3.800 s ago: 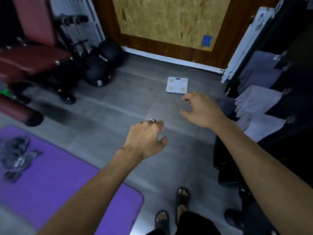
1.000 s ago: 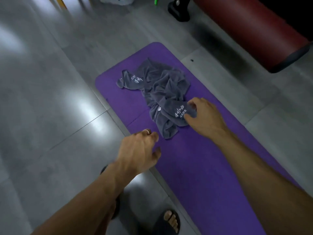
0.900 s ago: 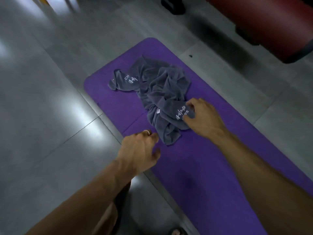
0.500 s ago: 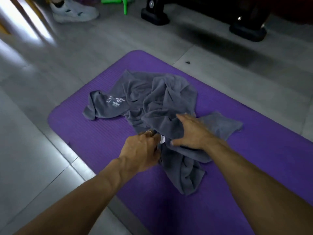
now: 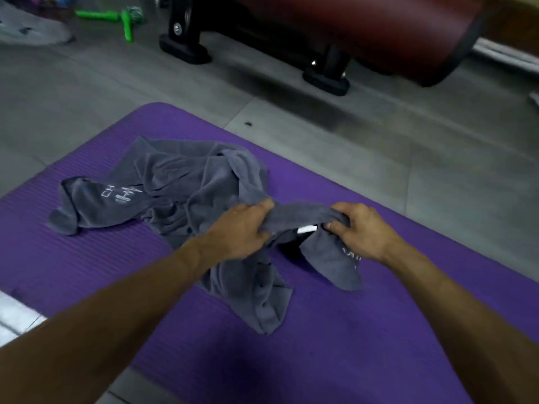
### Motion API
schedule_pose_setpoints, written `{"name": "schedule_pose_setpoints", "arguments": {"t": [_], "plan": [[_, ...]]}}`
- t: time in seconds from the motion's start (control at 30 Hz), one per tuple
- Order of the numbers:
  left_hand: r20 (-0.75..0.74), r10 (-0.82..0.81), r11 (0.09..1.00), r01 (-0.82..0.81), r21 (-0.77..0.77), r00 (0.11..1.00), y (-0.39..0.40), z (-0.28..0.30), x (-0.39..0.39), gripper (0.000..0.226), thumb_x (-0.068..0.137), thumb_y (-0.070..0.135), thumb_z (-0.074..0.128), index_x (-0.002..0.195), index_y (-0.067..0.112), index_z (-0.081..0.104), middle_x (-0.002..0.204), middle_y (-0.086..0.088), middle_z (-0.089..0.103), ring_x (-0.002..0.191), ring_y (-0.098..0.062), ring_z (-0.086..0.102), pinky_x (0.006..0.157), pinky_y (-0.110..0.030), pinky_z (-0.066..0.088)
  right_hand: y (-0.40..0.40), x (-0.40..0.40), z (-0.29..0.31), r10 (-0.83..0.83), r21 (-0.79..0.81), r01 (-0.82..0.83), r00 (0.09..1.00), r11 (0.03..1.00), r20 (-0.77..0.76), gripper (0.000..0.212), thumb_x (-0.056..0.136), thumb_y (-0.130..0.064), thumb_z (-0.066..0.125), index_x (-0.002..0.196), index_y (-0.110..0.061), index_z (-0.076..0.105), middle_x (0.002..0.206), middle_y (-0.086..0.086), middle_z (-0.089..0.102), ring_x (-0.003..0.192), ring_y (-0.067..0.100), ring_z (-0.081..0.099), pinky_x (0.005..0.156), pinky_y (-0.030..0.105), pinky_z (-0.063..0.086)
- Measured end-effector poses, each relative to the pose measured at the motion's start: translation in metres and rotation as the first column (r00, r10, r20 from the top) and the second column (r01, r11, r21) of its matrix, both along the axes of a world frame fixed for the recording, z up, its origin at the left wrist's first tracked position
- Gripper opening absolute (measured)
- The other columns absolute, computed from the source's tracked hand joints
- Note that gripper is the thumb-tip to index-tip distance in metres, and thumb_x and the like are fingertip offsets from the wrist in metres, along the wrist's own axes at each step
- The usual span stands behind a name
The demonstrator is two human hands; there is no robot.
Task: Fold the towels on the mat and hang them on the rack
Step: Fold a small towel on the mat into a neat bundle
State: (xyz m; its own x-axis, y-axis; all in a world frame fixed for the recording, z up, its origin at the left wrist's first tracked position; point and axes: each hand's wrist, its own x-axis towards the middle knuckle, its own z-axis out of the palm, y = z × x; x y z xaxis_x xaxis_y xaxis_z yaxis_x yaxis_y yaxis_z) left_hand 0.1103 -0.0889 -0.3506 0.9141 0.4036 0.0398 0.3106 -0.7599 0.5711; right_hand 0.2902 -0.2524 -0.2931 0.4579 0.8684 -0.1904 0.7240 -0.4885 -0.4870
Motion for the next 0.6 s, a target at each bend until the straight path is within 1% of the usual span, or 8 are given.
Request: {"name": "schedule_pose_setpoints", "arguments": {"t": [0.1,0.23,0.33,0.4,0.43,0.5,0.57,0.6], "plan": [[0.072,-0.046,0.989,0.056,-0.139,0.996,-0.013,0.024,0.025,0.020,0.091,0.029,0.061,0.090,0.015,0.047,0.075,-0.007,0.062,0.071,-0.024,0.061,0.065,-0.043,0.048,-0.025,0.016,0.022,-0.081,0.060,0.083,0.996,0.995,-0.024,0.015,0.089,-0.017,0.065,0.081,-0.030,0.061,0.076,-0.010,0.065,0.077,0.014,0.062,0.067,0.023,0.045],[0.031,0.029,0.960,-0.019,-0.280,0.999,-0.038,0.060,0.062,0.026,0.089,0.040,0.061,0.076,0.020,0.051,0.071,0.004,0.059,0.076,-0.020,0.059,0.075,-0.037,0.048,-0.065,0.032,0.061,-0.065,0.135,0.063,0.998,0.989,0.014,0.018,0.084,-0.036,0.064,0.102,-0.038,0.061,0.100,-0.011,0.070,0.096,0.011,0.065,0.090,0.031,0.050],[-0.008,0.004,0.943,-0.006,-0.333,1.000,-0.067,0.093,0.091,0.022,0.093,0.036,0.060,0.078,0.020,0.061,0.080,0.004,0.065,0.083,-0.016,0.062,0.074,-0.029,0.048,-0.099,0.039,0.084,-0.019,-0.131,0.040,0.987,0.991,0.160,0.101,0.056,-0.080,0.061,0.144,-0.038,0.033,0.136,-0.003,0.056,0.125,0.020,0.053,0.106,0.036,0.041],[-0.041,-0.046,0.924,0.027,-0.380,0.998,-0.085,0.121,0.108,0.021,0.091,0.036,0.064,0.086,0.016,0.066,0.085,0.002,0.069,0.084,-0.015,0.065,0.074,-0.027,0.050,-0.118,0.042,0.083,0.052,-0.258,0.019,0.962,0.966,0.268,0.117,0.050,-0.080,0.067,0.148,-0.040,0.016,0.137,0.001,0.054,0.124,0.025,0.052,0.102,0.037,0.043],[-0.064,-0.073,0.920,0.042,-0.390,0.995,-0.093,0.134,0.116,0.025,0.086,0.038,0.070,0.091,0.013,0.066,0.088,0.001,0.070,0.083,-0.015,0.066,0.075,-0.028,0.052,-0.129,0.046,0.082,0.057,-0.253,0.024,0.950,0.967,0.308,0.106,0.056,-0.069,0.072,0.144,-0.040,0.022,0.128,0.002,0.059,0.117,0.026,0.056,0.095,0.035,0.046],[-0.137,-0.155,0.927,0.096,-0.362,0.978,-0.108,0.153,0.130,0.040,0.072,0.038,0.082,0.097,0.015,0.062,0.092,0.003,0.070,0.085,-0.014,0.066,0.078,-0.030,0.052,-0.151,0.063,0.083,-0.024,-0.162,0.078,0.950,0.984,0.313,0.057,0.070,-0.035,0.072,0.122,-0.033,0.049,0.105,0.003,0.067,0.101,0.029,0.062,0.077,0.028,0.047],[-0.265,-0.242,0.959,0.188,-0.212,0.933,-0.123,0.163,0.140,0.067,0.060,0.035,0.090,0.114,0.021,0.054,0.102,0.006,0.066,0.092,-0.015,0.064,0.084,-0.033,0.054,-0.176,0.086,0.090,-0.169,-0.065,0.177,0.979,0.982,0.113,0.022,0.077,-0.011,0.066,0.093,-0.022,0.059,0.087,0.002,0.068,0.087,0.028,0.065,0.068,0.026,0.049],[-0.330,-0.248,0.969,0.232,-0.089,0.911,-0.132,0.163,0.143,0.078,0.058,0.032,0.091,0.122,0.025,0.048,0.107,0.007,0.063,0.095,-0.016,0.062,0.085,-0.034,0.053,-0.190,0.097,0.095,-0.233,-0.019,0.232,0.972,0.972,-0.026,0.020,0.078,-0.004,0.065,0.088,-0.021,0.060,0.083,0.003,0.068,0.082,0.026,0.066,0.070,0.029,0.051]]}}
